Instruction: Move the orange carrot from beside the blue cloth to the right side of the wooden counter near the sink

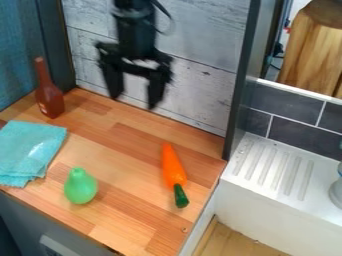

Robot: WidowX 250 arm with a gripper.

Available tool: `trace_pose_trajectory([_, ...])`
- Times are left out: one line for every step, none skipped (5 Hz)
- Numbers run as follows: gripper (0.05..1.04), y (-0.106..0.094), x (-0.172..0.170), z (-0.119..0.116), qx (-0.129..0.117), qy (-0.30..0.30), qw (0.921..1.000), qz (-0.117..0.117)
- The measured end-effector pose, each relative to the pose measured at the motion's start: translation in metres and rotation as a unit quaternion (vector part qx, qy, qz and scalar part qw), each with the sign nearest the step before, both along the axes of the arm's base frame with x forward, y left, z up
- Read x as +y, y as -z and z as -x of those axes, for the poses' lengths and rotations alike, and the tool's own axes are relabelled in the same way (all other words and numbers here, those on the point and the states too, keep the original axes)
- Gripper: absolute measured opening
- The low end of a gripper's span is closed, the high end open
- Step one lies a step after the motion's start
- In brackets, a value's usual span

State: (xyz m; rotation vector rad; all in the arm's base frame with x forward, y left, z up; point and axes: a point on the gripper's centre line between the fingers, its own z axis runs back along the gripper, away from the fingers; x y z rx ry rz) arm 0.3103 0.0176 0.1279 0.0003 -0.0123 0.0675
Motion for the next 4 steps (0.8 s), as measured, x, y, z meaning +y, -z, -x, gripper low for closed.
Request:
trace_pose_trajectory([1.001,-0.005,0.040,0.014,0.026,-0.027,0.9986,-0.038])
trace_pose_trajectory([1.001,-0.007,0.080,0.029,0.053,-0.061,0.9946,-0.065])
trace_pose_trajectory([1.001,0.006,0.102,0.034,0.076,-0.068,0.9936,-0.049])
trace_pose_trajectory([1.001,0.009,0.105,0.035,0.082,-0.064,0.9932,-0.053])
